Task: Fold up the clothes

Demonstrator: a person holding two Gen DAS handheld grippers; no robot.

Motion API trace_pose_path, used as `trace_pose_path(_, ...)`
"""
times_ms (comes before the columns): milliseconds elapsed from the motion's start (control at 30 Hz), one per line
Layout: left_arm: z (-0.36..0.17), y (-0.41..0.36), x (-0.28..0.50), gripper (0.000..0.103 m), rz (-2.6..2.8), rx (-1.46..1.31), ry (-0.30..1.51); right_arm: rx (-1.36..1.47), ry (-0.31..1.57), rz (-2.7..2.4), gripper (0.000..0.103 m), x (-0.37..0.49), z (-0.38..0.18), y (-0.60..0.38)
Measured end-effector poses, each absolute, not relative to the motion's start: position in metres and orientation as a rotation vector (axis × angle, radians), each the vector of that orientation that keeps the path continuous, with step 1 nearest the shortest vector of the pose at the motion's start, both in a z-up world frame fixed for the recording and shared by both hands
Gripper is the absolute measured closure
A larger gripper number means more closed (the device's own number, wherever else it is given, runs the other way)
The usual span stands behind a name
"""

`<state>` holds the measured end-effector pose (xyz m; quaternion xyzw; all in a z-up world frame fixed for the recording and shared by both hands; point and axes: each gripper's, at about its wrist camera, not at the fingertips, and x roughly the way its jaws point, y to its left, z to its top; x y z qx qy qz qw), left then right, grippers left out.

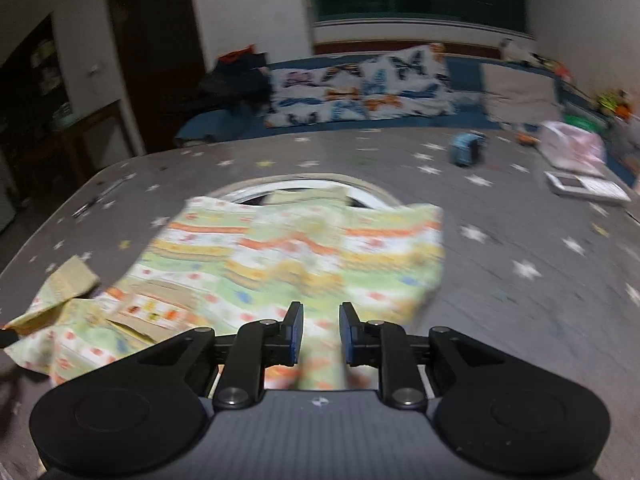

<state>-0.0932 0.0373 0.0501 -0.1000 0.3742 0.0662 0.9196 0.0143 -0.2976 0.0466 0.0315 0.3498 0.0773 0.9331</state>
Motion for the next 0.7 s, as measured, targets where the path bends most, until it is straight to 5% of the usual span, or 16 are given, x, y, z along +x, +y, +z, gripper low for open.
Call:
trace_pose_path(467, 0.048, 0.053, -0.101, 0.069, 0.144, -0.230, 0.752, -0.138, 0.848, 0.239, 0.085, 0.090, 0.017, -0.204)
trace_pose_path(700, 0.056, 0.052, -0.102, 0.067, 0.133, -0.222, 0.722, -0.251, 0.804, 0.194, 0.100, 0.078, 0.018, -0.204)
